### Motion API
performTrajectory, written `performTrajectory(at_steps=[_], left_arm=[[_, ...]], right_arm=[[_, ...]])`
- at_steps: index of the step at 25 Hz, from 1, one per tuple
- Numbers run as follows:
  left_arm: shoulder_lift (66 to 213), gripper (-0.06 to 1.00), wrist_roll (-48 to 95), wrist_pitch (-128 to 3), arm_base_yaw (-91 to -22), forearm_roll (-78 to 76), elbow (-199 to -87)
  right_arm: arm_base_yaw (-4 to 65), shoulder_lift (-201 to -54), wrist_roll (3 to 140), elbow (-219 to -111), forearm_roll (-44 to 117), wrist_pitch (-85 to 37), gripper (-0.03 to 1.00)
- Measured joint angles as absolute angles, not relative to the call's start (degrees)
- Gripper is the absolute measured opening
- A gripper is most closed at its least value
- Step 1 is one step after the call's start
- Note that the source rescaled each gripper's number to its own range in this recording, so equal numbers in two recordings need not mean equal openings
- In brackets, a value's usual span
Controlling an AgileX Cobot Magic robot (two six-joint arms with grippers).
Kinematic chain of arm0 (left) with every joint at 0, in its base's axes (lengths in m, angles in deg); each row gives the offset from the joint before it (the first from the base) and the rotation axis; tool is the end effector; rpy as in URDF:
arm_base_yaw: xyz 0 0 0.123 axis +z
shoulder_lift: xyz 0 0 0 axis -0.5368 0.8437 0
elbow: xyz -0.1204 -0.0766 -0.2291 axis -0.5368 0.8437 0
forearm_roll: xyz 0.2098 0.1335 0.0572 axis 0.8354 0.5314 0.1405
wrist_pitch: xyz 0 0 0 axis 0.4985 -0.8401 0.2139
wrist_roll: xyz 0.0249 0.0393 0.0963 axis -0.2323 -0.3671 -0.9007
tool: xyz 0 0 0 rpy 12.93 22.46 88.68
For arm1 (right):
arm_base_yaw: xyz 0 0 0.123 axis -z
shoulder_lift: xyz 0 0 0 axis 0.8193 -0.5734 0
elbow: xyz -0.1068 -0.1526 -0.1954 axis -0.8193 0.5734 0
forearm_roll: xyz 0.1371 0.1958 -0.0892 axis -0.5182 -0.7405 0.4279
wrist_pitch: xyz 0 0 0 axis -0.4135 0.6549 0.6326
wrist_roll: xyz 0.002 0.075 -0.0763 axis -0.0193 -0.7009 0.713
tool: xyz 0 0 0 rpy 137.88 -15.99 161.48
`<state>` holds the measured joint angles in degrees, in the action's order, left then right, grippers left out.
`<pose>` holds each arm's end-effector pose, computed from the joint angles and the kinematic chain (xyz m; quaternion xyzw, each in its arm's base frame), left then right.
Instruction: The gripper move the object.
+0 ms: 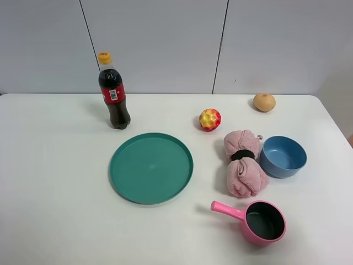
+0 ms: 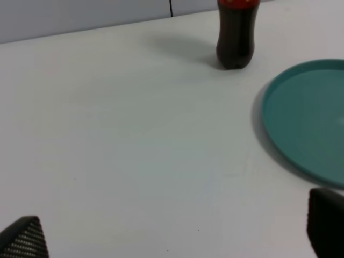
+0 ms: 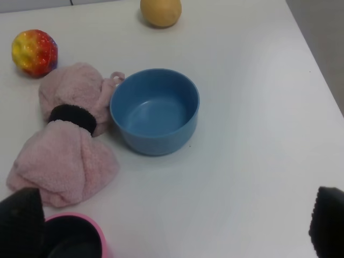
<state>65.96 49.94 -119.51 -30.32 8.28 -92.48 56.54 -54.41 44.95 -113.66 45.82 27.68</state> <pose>0.0258 -0.0058 0.2755 0.0447 0.8461 0.0103 0.5310 0.0266 -0.0030 0.2716 0.0397 0.8527 -0.0022 0.5208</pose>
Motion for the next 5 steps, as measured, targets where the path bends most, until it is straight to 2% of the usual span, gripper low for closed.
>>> performTrajectory(at_steps=[5], left_arm=[[65.96,0.95,50.13,-119.51,-30.32,8.35,-92.48]], right_arm=[[56.54,-54.41,44.95,-113.66,45.82,27.68,1.0]])
